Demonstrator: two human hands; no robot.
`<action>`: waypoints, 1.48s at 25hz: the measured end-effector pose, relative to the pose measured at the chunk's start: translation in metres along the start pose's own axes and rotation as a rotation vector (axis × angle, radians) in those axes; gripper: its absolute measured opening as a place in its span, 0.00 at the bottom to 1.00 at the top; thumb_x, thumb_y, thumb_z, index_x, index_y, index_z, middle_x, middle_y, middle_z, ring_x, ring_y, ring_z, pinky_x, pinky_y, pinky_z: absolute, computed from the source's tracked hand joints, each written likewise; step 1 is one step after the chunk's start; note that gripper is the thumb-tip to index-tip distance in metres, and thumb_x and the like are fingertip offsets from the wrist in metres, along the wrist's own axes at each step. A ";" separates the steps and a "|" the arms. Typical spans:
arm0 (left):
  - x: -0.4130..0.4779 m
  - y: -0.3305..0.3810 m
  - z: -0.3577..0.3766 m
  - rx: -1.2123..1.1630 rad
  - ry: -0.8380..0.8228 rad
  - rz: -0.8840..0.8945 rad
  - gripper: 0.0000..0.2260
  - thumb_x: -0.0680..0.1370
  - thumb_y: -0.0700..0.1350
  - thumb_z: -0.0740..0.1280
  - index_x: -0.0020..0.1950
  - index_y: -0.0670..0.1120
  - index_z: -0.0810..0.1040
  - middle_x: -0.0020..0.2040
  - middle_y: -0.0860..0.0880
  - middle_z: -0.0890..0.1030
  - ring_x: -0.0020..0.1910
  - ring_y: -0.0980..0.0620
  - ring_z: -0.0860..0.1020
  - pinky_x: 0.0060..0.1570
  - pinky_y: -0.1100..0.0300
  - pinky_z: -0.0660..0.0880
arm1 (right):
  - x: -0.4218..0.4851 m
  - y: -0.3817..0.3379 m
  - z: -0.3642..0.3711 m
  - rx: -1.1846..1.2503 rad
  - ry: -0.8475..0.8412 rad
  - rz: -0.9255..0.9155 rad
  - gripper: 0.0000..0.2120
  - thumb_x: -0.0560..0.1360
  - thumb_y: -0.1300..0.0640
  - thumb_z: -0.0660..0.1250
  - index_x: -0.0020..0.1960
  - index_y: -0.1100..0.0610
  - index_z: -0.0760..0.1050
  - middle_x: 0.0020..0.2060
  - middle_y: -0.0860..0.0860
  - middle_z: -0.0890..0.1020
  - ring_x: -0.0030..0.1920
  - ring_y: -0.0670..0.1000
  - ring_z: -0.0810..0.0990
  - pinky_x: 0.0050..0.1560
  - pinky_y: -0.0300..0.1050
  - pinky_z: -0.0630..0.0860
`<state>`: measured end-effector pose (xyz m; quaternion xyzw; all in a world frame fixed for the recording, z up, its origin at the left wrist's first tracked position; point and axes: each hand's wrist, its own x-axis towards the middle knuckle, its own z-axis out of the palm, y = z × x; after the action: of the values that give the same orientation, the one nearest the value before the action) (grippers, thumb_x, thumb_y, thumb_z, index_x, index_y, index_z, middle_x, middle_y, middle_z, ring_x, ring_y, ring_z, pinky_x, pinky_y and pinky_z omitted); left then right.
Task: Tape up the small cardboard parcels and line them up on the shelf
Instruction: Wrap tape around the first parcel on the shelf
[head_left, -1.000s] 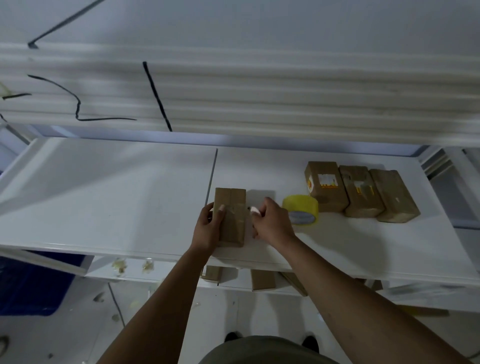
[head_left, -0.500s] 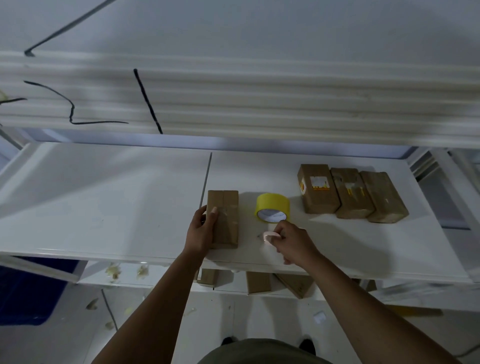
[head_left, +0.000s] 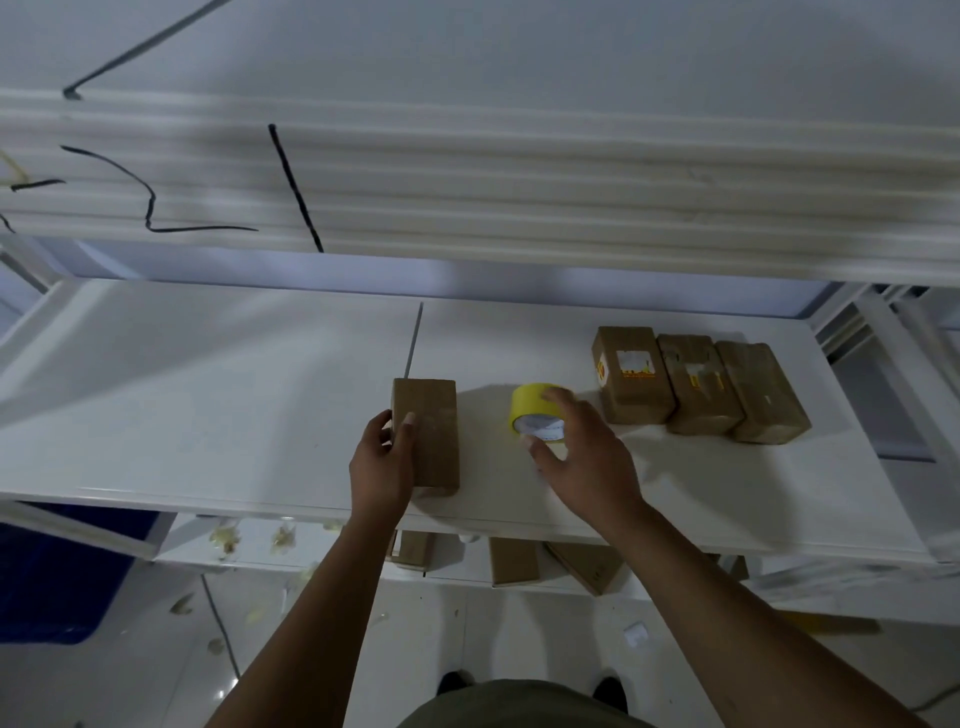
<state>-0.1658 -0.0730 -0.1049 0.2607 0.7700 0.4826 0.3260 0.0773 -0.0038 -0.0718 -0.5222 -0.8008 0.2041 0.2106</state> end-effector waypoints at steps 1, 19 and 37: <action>-0.001 0.000 -0.004 -0.022 0.017 -0.019 0.25 0.84 0.60 0.64 0.77 0.48 0.73 0.68 0.42 0.81 0.59 0.44 0.81 0.57 0.48 0.81 | 0.006 -0.009 -0.002 -0.061 -0.110 -0.041 0.28 0.80 0.43 0.68 0.78 0.40 0.65 0.59 0.49 0.79 0.54 0.54 0.81 0.47 0.51 0.80; -0.068 0.048 -0.021 -0.375 -0.061 0.045 0.15 0.84 0.57 0.66 0.70 0.58 0.78 0.58 0.54 0.85 0.53 0.56 0.86 0.47 0.55 0.85 | -0.002 -0.117 0.012 1.150 -0.003 0.535 0.09 0.82 0.50 0.70 0.50 0.55 0.75 0.57 0.63 0.84 0.61 0.62 0.83 0.66 0.66 0.78; -0.117 0.053 -0.016 -0.531 -0.240 -0.223 0.14 0.83 0.57 0.67 0.67 0.54 0.74 0.58 0.47 0.83 0.54 0.44 0.86 0.39 0.50 0.86 | -0.057 -0.085 0.008 0.602 0.396 0.156 0.07 0.82 0.56 0.70 0.49 0.59 0.81 0.42 0.47 0.85 0.43 0.46 0.84 0.47 0.46 0.81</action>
<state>-0.0974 -0.1450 -0.0222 0.1352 0.5967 0.5939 0.5224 0.0304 -0.0889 -0.0391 -0.5256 -0.6064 0.3409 0.4897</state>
